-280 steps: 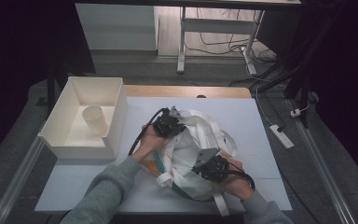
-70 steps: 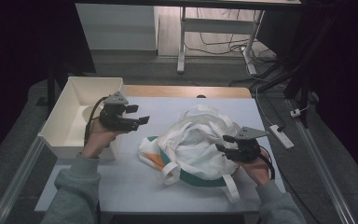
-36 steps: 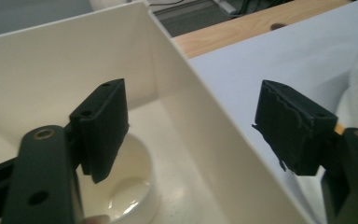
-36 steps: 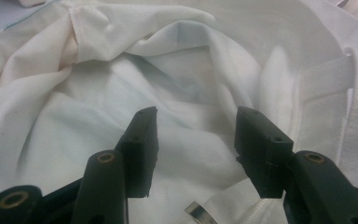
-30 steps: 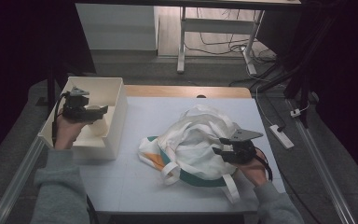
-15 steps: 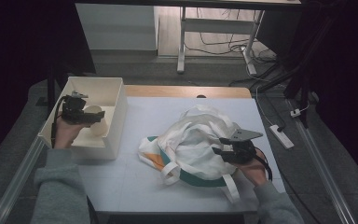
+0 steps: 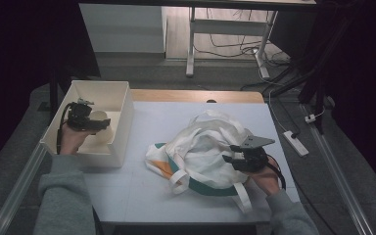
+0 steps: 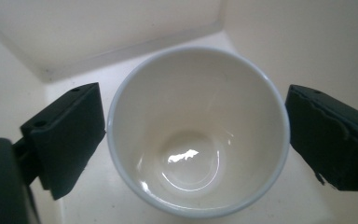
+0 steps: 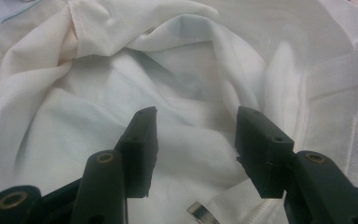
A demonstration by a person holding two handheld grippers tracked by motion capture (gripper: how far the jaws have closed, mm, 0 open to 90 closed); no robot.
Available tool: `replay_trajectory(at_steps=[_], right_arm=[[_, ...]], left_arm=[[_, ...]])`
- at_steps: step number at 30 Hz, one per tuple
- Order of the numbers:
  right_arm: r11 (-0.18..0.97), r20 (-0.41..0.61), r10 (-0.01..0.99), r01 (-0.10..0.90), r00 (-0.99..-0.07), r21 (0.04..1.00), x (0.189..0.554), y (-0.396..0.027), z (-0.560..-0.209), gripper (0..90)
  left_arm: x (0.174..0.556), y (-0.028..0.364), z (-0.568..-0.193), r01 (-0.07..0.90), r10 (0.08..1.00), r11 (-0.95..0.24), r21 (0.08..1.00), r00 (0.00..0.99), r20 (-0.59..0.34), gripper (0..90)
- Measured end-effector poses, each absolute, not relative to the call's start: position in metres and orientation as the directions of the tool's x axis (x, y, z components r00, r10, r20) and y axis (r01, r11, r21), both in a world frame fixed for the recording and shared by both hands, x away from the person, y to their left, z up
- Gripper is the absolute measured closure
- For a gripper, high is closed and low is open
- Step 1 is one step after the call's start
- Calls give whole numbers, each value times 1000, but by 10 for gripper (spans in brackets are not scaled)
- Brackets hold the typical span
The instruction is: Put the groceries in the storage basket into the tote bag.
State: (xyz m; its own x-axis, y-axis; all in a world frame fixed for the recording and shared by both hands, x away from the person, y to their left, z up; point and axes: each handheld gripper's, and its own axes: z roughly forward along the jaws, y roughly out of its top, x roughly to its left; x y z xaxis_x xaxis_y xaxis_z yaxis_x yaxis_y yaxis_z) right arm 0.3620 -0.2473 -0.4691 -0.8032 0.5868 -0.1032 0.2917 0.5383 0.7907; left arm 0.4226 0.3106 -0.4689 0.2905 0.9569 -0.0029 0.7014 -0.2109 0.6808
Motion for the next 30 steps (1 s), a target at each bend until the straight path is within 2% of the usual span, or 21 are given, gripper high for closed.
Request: replay_trajectory(at_steps=[8, 16, 20, 30], right_arm=[[539, -104, 587, 292, -803, 790, 362, -248, -469, 495], [542, -107, 587, 291, -803, 789, 362, -247, -470, 496], [542, -112, 589, 289, -800, 789, 362, -248, -469, 496], [541, -115, 589, 285, -800, 791, 361, -248, -468, 496]], left_arm=[[425, 312, -474, 703, 957, -214, 678, 292, -1, 184], [425, 313, -474, 704, 958, -203, 681, 287, -12, 192], [424, 317, -472, 702, 957, -172, 691, 285, -51, 193], [416, 313, -456, 648, 961, -152, 746, 275, -43, 193]])
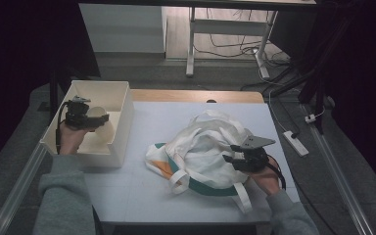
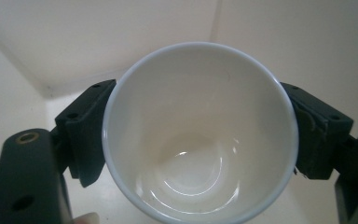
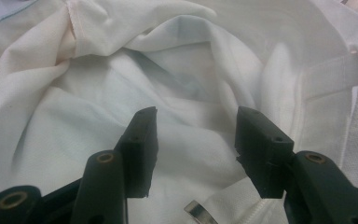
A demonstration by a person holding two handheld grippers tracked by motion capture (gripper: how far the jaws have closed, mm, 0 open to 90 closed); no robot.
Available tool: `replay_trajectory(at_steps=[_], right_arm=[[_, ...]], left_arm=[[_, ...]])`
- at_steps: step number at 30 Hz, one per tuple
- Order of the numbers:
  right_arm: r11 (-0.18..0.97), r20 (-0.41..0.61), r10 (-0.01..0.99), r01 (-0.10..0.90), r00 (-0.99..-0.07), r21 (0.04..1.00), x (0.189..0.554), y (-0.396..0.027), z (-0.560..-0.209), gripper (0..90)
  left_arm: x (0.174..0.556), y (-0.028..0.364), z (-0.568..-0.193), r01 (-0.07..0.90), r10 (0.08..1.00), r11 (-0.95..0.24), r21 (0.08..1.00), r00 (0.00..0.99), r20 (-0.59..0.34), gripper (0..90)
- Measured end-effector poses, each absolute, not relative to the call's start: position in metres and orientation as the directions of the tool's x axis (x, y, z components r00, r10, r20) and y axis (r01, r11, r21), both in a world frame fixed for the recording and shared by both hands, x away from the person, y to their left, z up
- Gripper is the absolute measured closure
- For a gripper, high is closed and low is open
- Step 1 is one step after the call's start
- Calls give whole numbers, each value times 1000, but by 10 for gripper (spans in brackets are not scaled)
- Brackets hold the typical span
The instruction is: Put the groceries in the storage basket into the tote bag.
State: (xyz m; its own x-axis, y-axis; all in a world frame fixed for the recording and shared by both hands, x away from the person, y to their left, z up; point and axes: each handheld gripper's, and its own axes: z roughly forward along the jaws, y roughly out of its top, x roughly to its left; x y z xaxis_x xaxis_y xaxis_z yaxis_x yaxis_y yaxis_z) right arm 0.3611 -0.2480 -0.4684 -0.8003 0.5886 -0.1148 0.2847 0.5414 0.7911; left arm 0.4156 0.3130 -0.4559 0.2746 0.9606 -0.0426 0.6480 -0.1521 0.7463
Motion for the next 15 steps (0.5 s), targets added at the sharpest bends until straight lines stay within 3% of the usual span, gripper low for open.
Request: replay_trajectory(at_steps=[15], right_arm=[[545, -121, 587, 280, -801, 790, 361, -247, -469, 497]], left_arm=[[396, 303, -421, 509, 942, -80, 857, 320, -102, 193]])
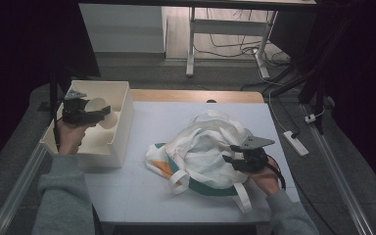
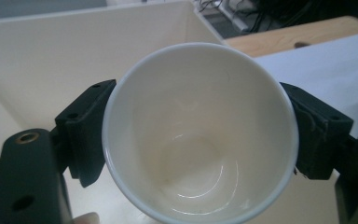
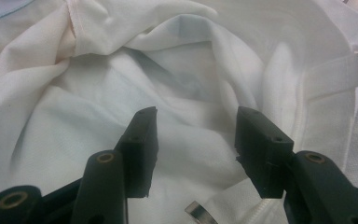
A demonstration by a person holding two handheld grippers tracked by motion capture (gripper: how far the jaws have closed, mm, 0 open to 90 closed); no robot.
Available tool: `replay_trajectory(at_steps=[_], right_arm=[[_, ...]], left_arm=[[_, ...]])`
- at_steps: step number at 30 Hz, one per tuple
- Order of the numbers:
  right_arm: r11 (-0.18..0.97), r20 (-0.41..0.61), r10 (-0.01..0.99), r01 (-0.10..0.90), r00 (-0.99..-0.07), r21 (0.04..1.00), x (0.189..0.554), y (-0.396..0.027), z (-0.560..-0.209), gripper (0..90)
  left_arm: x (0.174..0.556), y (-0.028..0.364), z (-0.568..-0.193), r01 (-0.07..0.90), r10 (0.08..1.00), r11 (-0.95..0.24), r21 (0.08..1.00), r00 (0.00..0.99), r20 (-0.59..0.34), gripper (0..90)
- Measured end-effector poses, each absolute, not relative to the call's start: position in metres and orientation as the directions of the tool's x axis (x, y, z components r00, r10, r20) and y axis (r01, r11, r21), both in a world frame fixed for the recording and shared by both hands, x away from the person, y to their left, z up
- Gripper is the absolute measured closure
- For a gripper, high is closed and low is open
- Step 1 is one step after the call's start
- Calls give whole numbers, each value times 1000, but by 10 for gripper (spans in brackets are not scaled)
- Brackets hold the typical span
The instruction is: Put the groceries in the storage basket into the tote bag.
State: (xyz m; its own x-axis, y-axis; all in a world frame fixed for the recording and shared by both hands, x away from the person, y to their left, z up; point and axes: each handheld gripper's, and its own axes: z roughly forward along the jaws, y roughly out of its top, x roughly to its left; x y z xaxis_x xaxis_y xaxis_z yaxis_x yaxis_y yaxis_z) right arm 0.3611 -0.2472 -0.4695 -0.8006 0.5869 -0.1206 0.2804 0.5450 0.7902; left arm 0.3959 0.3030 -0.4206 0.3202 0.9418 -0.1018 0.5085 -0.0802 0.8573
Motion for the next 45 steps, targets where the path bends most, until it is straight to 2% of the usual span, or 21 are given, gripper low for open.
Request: replay_trajectory(at_steps=[7, 21, 27, 45], right_arm=[[546, -118, 587, 284, -801, 788, 361, -247, -470, 496], [548, -120, 586, 283, -802, 787, 362, -248, -471, 496], [550, -120, 586, 285, -802, 785, 362, -247, -471, 495], [550, -120, 586, 285, -801, 785, 362, -247, -472, 495]], left_arm=[[389, 300, -410, 462, 924, -41, 886, 354, -142, 193], [372, 300, -393, 352, 933, 40, 935, 322, -160, 194], [366, 295, -386, 318, 924, 56, 946, 342, -170, 194], [352, 261, -367, 263, 852, 37, 964, 496, -168, 194]])
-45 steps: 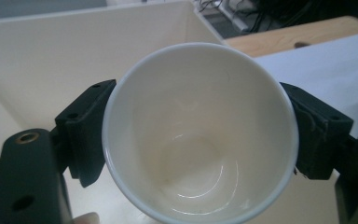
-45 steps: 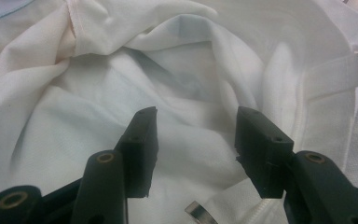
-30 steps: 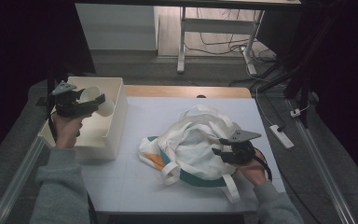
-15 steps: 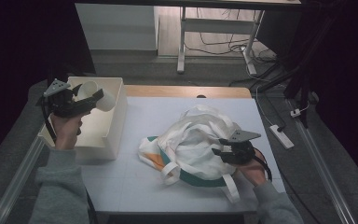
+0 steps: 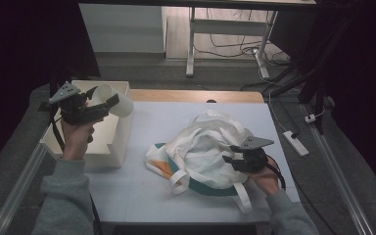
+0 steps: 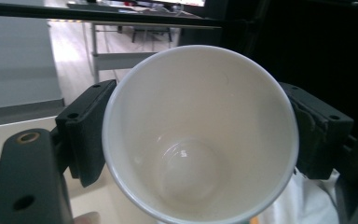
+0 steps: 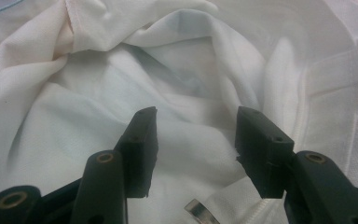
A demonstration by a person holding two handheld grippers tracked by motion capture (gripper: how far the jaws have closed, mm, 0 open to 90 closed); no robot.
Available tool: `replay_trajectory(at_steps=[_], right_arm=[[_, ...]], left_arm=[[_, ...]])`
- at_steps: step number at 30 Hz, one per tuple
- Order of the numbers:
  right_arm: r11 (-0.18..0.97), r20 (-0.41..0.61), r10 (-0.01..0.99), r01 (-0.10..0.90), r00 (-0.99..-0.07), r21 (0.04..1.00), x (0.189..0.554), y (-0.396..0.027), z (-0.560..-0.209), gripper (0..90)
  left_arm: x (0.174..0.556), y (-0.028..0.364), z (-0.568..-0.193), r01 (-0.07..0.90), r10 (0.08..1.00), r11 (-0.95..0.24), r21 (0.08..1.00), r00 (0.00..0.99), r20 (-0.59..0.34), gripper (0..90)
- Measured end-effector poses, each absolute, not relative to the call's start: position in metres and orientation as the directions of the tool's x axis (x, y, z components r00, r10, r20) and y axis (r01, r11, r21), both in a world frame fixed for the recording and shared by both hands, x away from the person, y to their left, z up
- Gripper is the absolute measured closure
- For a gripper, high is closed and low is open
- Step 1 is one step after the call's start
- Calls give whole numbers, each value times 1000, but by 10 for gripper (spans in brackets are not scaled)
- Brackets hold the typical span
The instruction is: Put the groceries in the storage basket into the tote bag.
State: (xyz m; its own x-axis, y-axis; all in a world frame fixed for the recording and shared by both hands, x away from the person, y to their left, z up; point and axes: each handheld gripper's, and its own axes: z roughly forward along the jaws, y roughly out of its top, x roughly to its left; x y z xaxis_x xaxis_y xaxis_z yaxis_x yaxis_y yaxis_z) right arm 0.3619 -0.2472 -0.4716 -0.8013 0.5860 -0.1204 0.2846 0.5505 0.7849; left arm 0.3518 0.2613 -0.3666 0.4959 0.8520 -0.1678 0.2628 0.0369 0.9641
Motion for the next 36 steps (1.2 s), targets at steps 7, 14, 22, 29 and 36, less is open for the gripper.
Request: replay_trajectory(at_steps=[7, 14, 22, 29, 36], right_arm=[[550, -121, 585, 283, -802, 786, 362, -247, -472, 495], [550, -120, 583, 282, -803, 786, 362, -246, -472, 495], [525, -96, 575, 276, -813, 805, 360, -244, -468, 491], [508, -98, 579, 263, -810, 820, 358, -240, -466, 447], [487, -102, 577, 241, -811, 840, 353, -231, -460, 383]], left_arm=[[350, 241, -364, 272, 816, -17, 962, 560, -144, 193], [353, 218, -368, 290, 768, -59, 955, 624, -142, 193], [357, 185, -376, 314, 709, -125, 941, 692, -137, 193], [364, 156, -388, 346, 672, -186, 920, 727, -138, 193], [371, 124, -395, 363, 623, -226, 904, 767, -152, 193]])
